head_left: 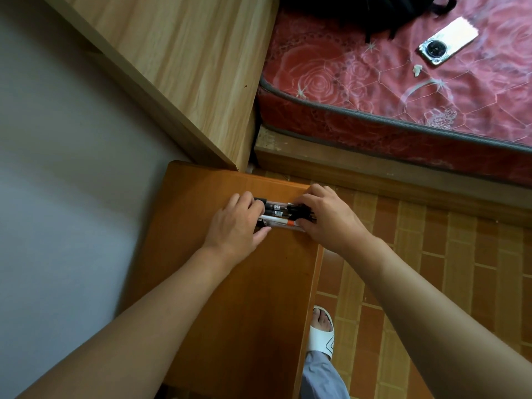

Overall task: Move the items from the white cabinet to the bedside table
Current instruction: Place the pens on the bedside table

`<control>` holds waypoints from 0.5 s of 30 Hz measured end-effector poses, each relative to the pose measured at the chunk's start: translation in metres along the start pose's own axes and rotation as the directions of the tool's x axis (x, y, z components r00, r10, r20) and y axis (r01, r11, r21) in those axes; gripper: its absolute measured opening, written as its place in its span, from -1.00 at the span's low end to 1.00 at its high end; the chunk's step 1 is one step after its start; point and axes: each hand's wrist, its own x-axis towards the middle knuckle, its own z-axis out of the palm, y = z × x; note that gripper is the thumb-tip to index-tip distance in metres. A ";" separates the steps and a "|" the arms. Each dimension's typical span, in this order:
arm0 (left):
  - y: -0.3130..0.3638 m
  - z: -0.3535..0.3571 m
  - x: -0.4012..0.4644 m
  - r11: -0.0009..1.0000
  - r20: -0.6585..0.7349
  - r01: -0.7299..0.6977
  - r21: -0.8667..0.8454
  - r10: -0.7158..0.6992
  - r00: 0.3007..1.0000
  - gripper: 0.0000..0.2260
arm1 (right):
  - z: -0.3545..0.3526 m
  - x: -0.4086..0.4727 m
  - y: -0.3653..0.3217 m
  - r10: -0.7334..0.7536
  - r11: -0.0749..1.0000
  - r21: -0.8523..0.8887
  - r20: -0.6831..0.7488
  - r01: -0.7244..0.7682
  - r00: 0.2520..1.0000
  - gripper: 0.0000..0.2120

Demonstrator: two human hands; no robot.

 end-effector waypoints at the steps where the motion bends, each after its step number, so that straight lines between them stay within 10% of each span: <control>1: -0.003 -0.001 -0.001 1.000 -0.004 -0.010 0.012 0.010 1.000 -0.64 | 0.000 -0.001 0.000 -0.001 1.000 0.004 0.004 0.001 1.000 -0.58; 15: -0.018 -0.005 0.000 0.998 0.029 0.007 -0.057 -0.006 1.000 -0.31 | 0.006 -0.010 0.002 0.012 0.998 0.068 0.002 -0.012 1.000 -0.41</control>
